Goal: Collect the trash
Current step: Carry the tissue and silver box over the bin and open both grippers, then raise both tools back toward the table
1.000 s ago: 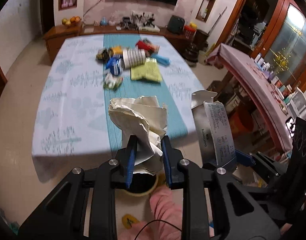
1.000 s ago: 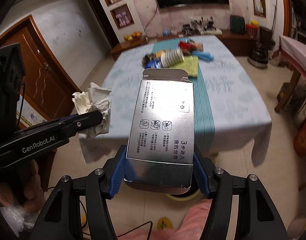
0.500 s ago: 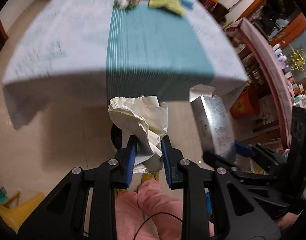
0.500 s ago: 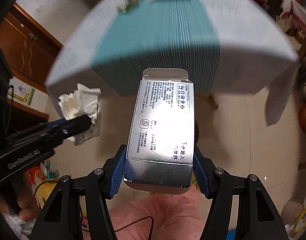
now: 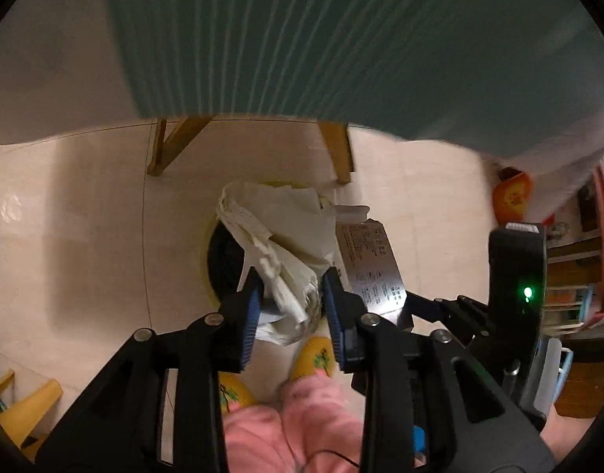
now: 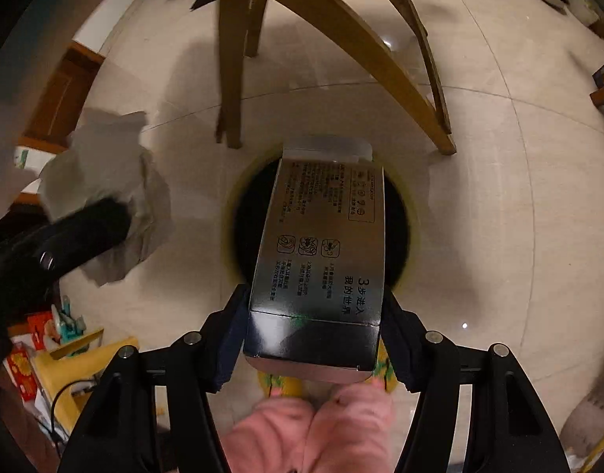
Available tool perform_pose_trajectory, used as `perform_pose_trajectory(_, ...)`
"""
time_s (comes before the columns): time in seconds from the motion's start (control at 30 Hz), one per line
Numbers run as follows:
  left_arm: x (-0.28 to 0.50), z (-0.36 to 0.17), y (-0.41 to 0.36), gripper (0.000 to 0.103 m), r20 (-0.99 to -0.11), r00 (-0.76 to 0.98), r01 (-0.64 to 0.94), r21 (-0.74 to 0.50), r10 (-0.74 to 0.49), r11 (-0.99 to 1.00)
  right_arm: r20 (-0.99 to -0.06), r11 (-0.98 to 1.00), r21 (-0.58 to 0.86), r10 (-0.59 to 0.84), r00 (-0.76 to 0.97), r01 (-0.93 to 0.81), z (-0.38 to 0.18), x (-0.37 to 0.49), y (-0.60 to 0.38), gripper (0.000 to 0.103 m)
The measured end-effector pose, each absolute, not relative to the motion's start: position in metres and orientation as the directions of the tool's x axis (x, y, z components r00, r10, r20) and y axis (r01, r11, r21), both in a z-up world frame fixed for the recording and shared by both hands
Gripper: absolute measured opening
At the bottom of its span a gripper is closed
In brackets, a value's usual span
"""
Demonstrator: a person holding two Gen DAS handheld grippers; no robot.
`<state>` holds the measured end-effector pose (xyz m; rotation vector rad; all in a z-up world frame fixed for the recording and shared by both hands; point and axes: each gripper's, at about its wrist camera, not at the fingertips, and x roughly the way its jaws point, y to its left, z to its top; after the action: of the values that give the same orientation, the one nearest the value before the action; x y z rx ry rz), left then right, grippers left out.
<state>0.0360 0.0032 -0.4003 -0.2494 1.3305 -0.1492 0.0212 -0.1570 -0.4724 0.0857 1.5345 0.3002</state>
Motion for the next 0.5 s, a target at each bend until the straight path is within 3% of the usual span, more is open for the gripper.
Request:
perform_pose_trajectory(0.03,0.039,-0.415,0.005,0.034,-0.941,0.231,-0.038,-0.262,-0.246,0.964,-0.968,0.960,0.248,0.252,0.016,-0.131,-0.482,0.029,-0.157,0.067)
perform_pose_trajectory(0.1,0.046,-0.435,0.009,0.054,-0.945,0.222,-0.051,-0.258,-0.241,0.965,-0.963,0.958,0.260,0.266,0.035,-0.118,-0.495,0.037,-0.159,0.074)
perform_pose_trajectory(0.13,0.057,-0.445,0.011,0.059,-0.947,0.223,-0.058,-0.249,-0.231,0.967,-0.961,0.957,0.266,0.273,0.052,-0.111,-0.501,0.039,-0.159,0.078)
perform_pose_trajectory(0.2,0.060,-0.458,0.014,0.075,-0.948,0.237,-0.064,-0.234,-0.213,0.970,-0.958,0.958,0.270,0.277,0.073,-0.100,-0.508,0.043,-0.160,0.078)
perform_pose_trajectory(0.27,0.062,-0.470,0.017,0.081,-0.948,0.252,-0.068,-0.217,-0.194,0.974,-0.956,0.958,0.275,0.281,0.085,-0.077,-0.514,0.047,-0.161,0.078)
perform_pose_trajectory(0.5,0.060,-0.476,0.022,0.081,-0.949,0.268,-0.062,-0.192,-0.169,0.979,-0.946,0.954,0.300,0.301,0.119,-0.024,-0.492,0.032,-0.166,0.078)
